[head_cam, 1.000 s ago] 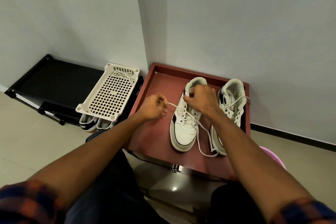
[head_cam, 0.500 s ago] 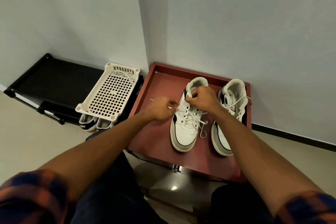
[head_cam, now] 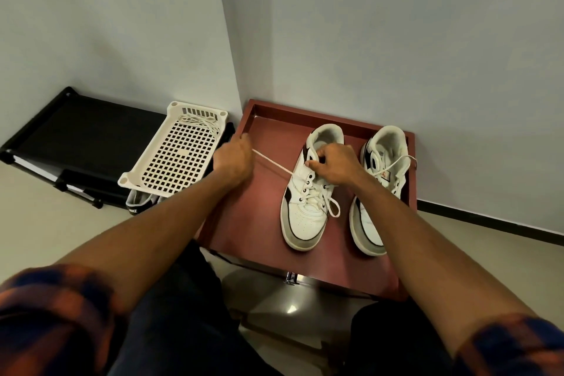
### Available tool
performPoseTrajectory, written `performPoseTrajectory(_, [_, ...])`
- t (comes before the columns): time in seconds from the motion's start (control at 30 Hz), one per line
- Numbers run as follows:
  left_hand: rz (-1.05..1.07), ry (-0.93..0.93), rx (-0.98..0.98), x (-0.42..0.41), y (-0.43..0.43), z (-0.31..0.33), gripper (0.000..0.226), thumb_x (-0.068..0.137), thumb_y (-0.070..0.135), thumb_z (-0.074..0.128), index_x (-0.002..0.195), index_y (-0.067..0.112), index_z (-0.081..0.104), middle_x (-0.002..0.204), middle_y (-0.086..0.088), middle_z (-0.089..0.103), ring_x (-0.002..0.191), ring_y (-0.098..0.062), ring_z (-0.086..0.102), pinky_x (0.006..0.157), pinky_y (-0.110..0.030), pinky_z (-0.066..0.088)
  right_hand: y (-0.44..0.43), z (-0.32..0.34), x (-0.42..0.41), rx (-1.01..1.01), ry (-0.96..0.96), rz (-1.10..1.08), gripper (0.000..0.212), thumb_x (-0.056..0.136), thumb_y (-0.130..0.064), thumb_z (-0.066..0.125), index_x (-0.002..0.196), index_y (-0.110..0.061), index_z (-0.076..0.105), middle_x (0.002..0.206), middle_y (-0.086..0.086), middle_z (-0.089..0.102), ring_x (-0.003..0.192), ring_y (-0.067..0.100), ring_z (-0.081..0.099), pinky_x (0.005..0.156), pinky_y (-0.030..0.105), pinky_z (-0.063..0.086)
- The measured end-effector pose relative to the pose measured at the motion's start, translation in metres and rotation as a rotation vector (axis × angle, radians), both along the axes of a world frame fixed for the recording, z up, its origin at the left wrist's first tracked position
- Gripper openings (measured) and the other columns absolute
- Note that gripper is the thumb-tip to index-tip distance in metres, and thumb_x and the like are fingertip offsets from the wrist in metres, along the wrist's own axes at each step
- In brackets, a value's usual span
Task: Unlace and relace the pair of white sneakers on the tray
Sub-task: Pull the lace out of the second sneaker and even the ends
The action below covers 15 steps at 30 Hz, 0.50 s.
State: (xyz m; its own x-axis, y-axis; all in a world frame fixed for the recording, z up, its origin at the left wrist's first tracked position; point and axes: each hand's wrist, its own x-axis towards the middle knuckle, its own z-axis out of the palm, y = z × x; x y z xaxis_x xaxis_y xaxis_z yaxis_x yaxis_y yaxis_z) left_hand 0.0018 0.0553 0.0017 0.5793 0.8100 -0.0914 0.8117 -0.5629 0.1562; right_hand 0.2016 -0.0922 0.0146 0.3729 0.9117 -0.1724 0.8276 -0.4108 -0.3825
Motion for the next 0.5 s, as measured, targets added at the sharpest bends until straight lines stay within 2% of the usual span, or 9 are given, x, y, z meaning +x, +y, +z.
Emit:
performPoseTrajectory(0.07, [0.041,-0.008,0.041,-0.004,0.007,0.002,0.037,0.096,0.021,0.052,0.130,0.007,0.047,0.131,-0.016,0.049,0.106,-0.039,0.062,0.081,-0.049,0.053,0.002,-0.001,0.000,-0.003,0.021,-0.002,0.031,0.096,-0.046,0.063,0.091,-0.017,0.073,0.064,-0.016,0.052,0.077,0.018,0.057,0.088,0.036,0.041])
performPoseTrajectory(0.13, [-0.045,-0.066,0.068,0.002,0.000,0.003,0.037,0.097,0.025,0.051,0.130,0.009,0.046,0.134,-0.014,0.046,0.105,-0.036,0.062,0.081,-0.049,0.054,0.002,-0.002,0.001,-0.007,0.024,-0.001,0.032,0.096,-0.046,0.063,0.093,-0.017,0.073,0.066,-0.015,0.055,0.077,0.017,0.057,0.090,0.037,0.041])
performPoseTrajectory(0.23, [-0.327,-0.139,-0.129,0.016,-0.025,0.000,0.031,0.093,0.032,0.050,0.122,0.019,0.050,0.124,-0.006,0.048,0.109,-0.027,0.059,0.085,-0.047,0.054,0.001,-0.001,0.001,-0.018,0.015,0.011,0.032,0.097,-0.046,0.062,0.089,-0.017,0.072,0.070,-0.013,0.056,0.077,0.016,0.054,0.092,0.038,0.041])
performPoseTrajectory(0.3, [-0.497,-0.107,-0.265,0.022,-0.044,-0.003,0.030,0.093,0.038,0.054,0.119,0.022,0.053,0.119,-0.003,0.050,0.106,-0.023,0.059,0.086,-0.043,0.052,0.001,0.003,-0.001,-0.019,0.008,0.022,0.030,0.098,-0.044,0.062,0.074,-0.025,0.061,0.066,-0.015,0.050,0.076,0.015,0.050,0.089,0.036,0.038])
performPoseTrajectory(0.4, [-0.554,-0.032,-0.170,0.027,-0.061,-0.010,0.034,0.099,0.042,0.050,0.124,0.019,0.052,0.120,-0.003,0.053,0.100,-0.025,0.060,0.075,-0.038,0.047,0.001,0.006,-0.002,-0.024,-0.003,0.026,0.041,0.098,-0.043,0.063,0.063,-0.032,0.044,0.062,-0.015,0.045,0.073,0.016,0.048,0.084,0.034,0.035])
performPoseTrajectory(0.5, [-0.597,-0.032,-0.042,0.027,-0.061,-0.011,0.028,0.103,0.040,0.041,0.114,0.018,0.054,0.110,-0.002,0.054,0.093,-0.027,0.061,0.066,-0.037,0.043,0.000,0.007,-0.003,-0.030,0.004,0.022,0.040,0.098,-0.043,0.063,0.064,-0.030,0.046,0.062,-0.015,0.045,0.073,0.017,0.048,0.084,0.035,0.037])
